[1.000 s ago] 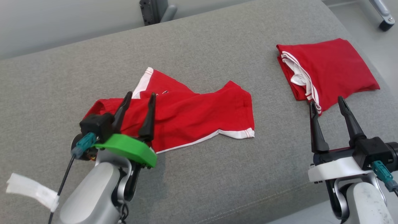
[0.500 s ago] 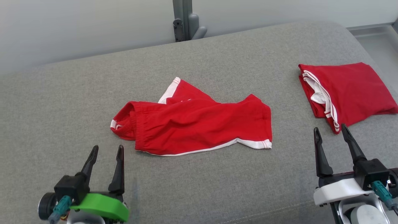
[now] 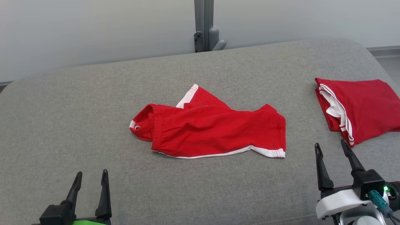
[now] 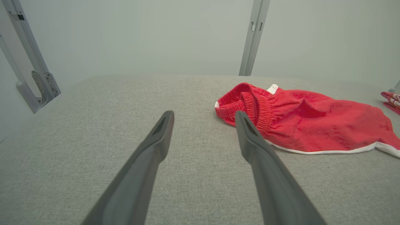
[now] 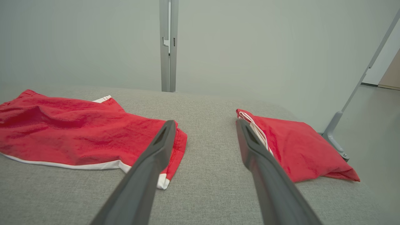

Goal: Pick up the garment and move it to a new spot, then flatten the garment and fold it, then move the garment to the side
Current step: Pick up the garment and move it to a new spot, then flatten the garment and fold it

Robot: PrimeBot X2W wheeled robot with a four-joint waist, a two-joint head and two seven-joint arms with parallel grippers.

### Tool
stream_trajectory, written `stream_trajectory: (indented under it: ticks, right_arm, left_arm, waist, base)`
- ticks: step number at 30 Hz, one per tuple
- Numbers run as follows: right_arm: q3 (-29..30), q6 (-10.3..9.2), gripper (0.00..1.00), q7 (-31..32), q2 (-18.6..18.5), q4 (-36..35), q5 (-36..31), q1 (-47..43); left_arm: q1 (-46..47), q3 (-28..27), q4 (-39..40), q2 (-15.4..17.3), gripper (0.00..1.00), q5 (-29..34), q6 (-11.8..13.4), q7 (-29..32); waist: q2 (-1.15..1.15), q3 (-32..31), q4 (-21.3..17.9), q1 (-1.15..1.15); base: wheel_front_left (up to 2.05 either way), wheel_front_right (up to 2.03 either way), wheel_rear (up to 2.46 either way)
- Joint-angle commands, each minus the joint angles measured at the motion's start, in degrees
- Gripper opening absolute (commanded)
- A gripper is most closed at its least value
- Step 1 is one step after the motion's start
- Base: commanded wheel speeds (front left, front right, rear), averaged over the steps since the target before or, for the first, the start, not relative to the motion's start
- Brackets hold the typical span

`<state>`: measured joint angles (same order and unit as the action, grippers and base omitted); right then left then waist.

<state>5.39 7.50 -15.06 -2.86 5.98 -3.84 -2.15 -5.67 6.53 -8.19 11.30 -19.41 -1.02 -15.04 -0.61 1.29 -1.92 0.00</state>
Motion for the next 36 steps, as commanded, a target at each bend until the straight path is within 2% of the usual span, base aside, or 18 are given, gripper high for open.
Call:
stream_trajectory:
  ticks: [1,13,36]
  right_arm:
    - [-0.1,-0.03,1.00,-0.1,-0.1,0.3,-0.2,-0.8]
    - [-0.7,-0.03,1.00,-0.1,-0.1,1.3,0.2,-0.1]
    - [-0.4,-0.03,1.00,-0.1,-0.1,1.1,0.2,-0.2]
  left_arm:
    - [-1.0,-0.8,0.2,-0.5,1.00,0.7,-0.5,-0.1]
    - [-1.6,-5.9,-0.8,-4.1,1.00,4.8,-4.5,-0.2]
    - [-1.6,-9.1,-0.8,-6.7,1.00,7.1,-6.4,-0.1]
  waist:
    - [0.61,-0.4,1.0,0.00]
    - [0.61,-0.7,3.5,0.00]
    - [0.61,-1.1,2.1,0.00]
  base:
    - [0.00,0.00,0.00]
    - [0.00,0.00,0.00]
    - [0.00,0.00,0.00]
